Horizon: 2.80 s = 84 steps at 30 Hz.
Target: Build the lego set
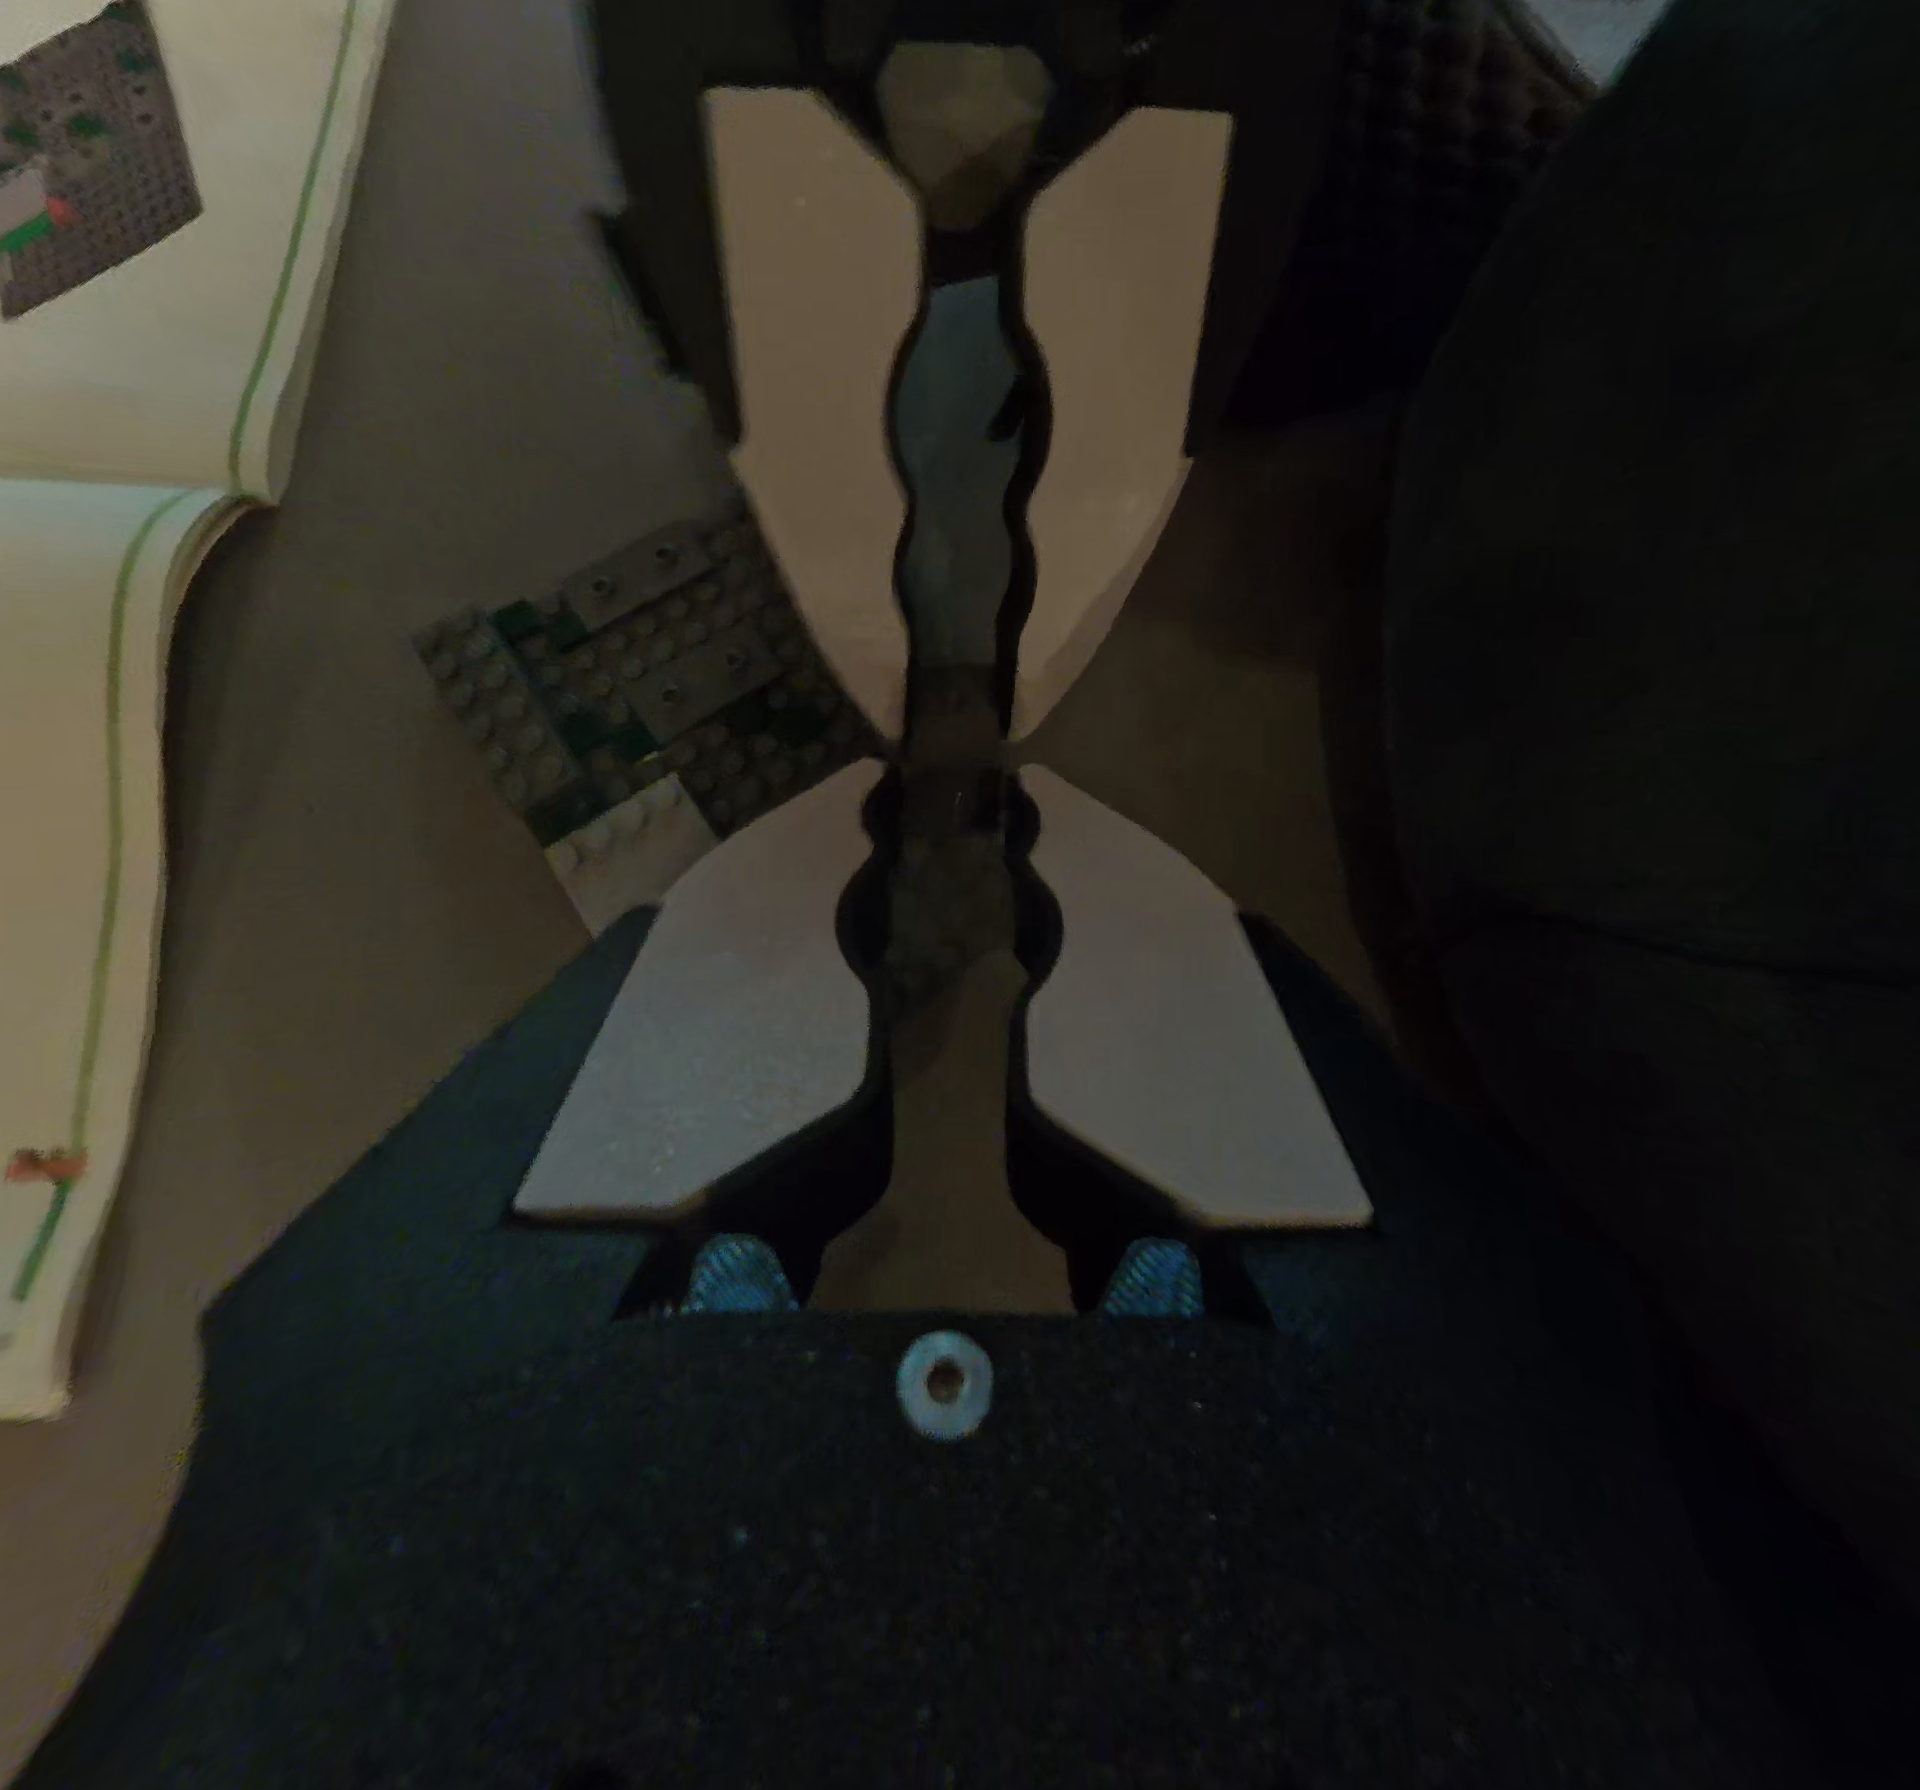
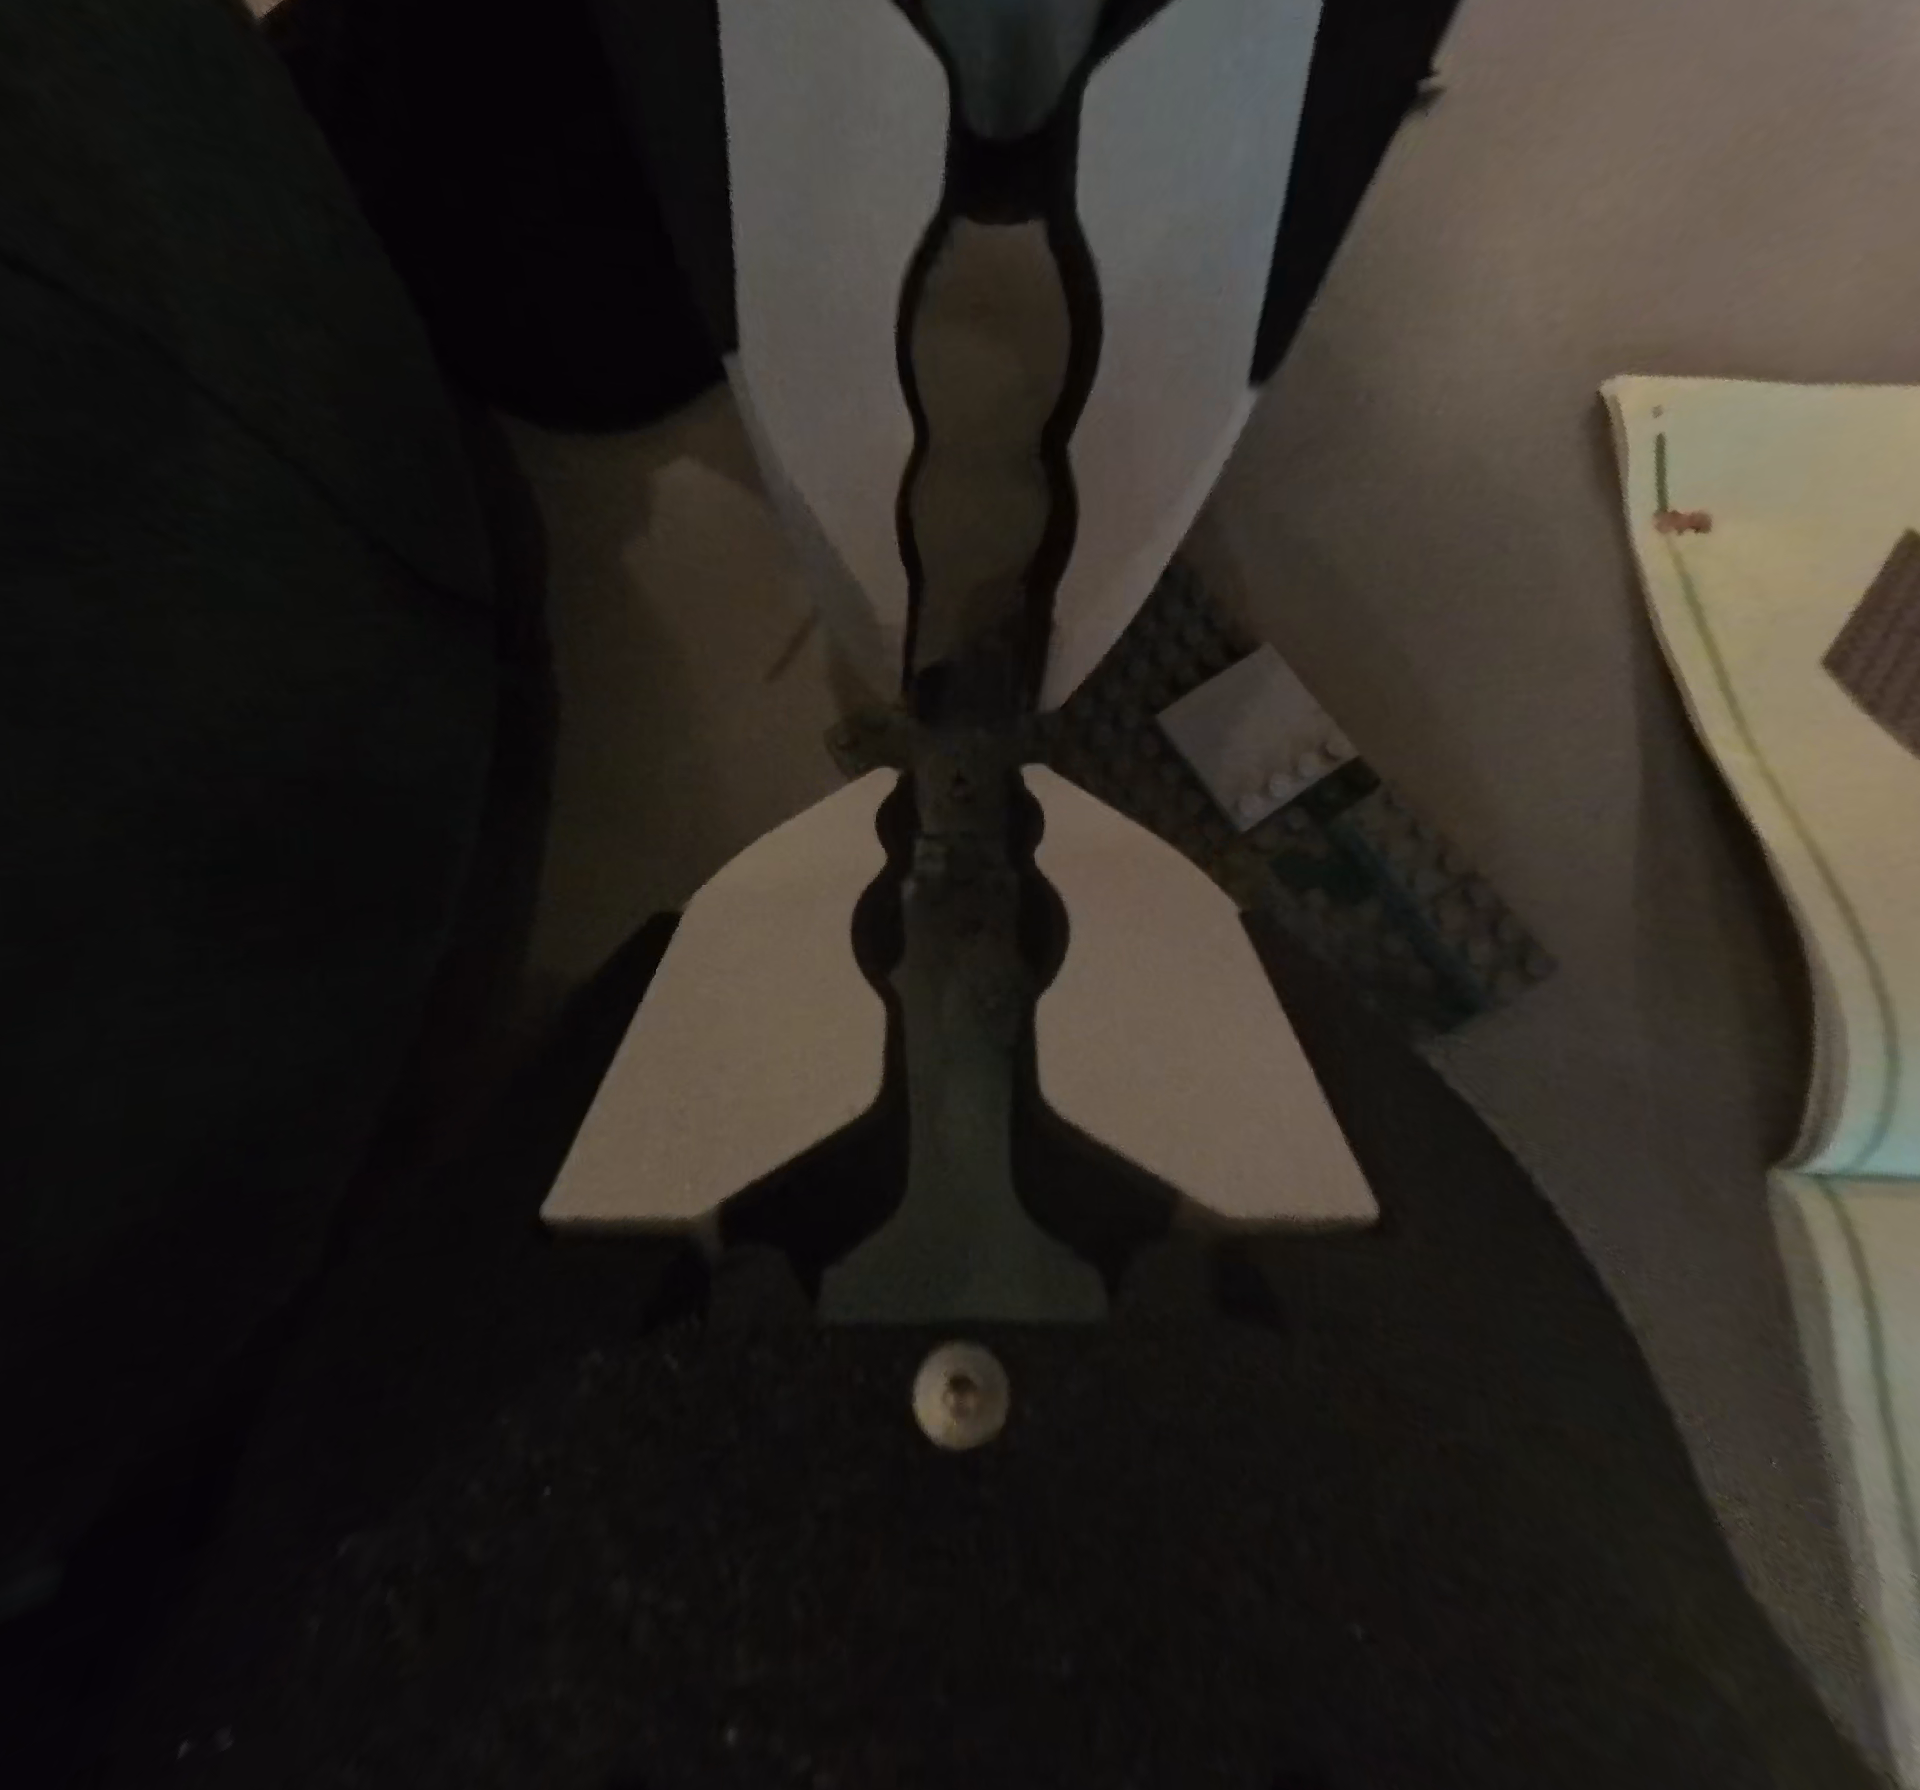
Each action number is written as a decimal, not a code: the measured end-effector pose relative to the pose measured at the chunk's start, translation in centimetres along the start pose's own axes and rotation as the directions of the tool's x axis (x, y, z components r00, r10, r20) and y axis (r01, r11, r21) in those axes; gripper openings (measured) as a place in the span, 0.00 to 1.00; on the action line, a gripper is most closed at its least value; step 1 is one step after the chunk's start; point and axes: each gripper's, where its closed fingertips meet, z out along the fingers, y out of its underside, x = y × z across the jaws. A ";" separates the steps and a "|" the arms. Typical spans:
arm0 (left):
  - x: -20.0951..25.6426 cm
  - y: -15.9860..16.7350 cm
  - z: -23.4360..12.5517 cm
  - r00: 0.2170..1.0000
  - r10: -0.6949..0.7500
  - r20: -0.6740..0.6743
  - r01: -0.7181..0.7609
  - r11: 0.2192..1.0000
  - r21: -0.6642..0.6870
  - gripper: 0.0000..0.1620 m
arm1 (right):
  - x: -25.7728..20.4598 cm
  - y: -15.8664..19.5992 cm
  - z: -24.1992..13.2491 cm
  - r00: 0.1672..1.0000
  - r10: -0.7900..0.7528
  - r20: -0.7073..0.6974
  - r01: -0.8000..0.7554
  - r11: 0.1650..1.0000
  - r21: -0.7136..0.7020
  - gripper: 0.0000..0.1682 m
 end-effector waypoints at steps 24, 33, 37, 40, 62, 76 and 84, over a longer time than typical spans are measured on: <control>-3.1 2.8 -1.0 0.951 -0.266 0.155 0.247 0.960 0.135 0.13 | 4.0 1.9 1.3 0.709 0.499 -0.499 -0.521 0.847 0.106 0.10; -2.7 2.7 -1.3 0.951 -0.275 0.142 0.249 0.953 0.176 0.13 | 3.8 1.9 1.8 0.655 0.489 -0.577 -0.555 0.829 0.072 0.10; -2.4 2.5 -1.4 0.952 -0.283 0.118 0.256 0.946 0.197 0.12 | 3.7 2.1 2.0 0.633 0.490 -0.599 -0.569 0.820 0.069 0.10; -2.4 2.5 -1.6 0.951 -0.283 0.121 0.255 0.945 0.205 0.12 | 3.8 2.2 1.9 0.615 0.494 -0.615 -0.577 0.813 0.075 0.10; -2.3 2.7 -1.4 0.949 -0.299 0.102 0.273 0.939 0.209 0.11 | 3.5 1.5 0.9 0.717 0.415 -0.560 -0.476 0.879 0.042 0.17; -2.2 2.9 -1.2 0.947 -0.310 0.084 0.288 0.935 0.209 0.11 | 4.4 1.9 2.0 0.760 0.367 -0.537 -0.442 0.897 -0.013 0.10; -2.3 3.0 -1.2 0.946 -0.314 0.082 0.292 0.934 0.207 0.11 | 4.5 1.9 1.9 0.771 0.359 -0.526 -0.434 0.901 -0.020 0.11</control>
